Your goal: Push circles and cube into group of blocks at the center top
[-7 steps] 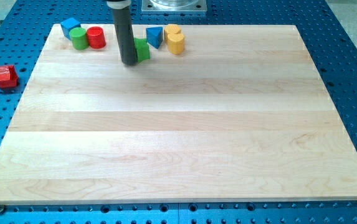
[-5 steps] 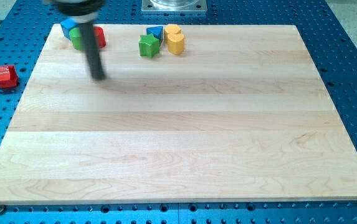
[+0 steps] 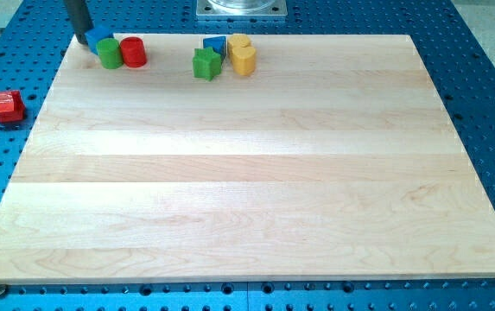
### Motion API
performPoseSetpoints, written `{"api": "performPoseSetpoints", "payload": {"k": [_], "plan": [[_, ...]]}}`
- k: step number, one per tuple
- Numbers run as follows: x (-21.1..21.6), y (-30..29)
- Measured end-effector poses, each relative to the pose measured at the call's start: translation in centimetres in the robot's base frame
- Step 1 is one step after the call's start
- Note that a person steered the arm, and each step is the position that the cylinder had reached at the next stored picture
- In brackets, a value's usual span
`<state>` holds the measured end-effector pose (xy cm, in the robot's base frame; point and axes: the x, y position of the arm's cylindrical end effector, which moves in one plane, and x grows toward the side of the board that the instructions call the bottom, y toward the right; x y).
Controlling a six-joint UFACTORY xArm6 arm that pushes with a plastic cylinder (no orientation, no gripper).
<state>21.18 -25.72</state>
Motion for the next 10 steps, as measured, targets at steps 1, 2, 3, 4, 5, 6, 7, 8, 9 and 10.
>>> {"api": "performPoseSetpoints", "payload": {"k": [1,2,3,4,5,6,7,8,9,10], "plan": [[4.6,6.8],[7.2,11.6],[7.2,7.5],[5.7,9.8],[4.4,13.1],[2.4,11.9],[0.8,13.7],[2.0,15.8],[2.0,8.2],[6.6,2.5]]}}
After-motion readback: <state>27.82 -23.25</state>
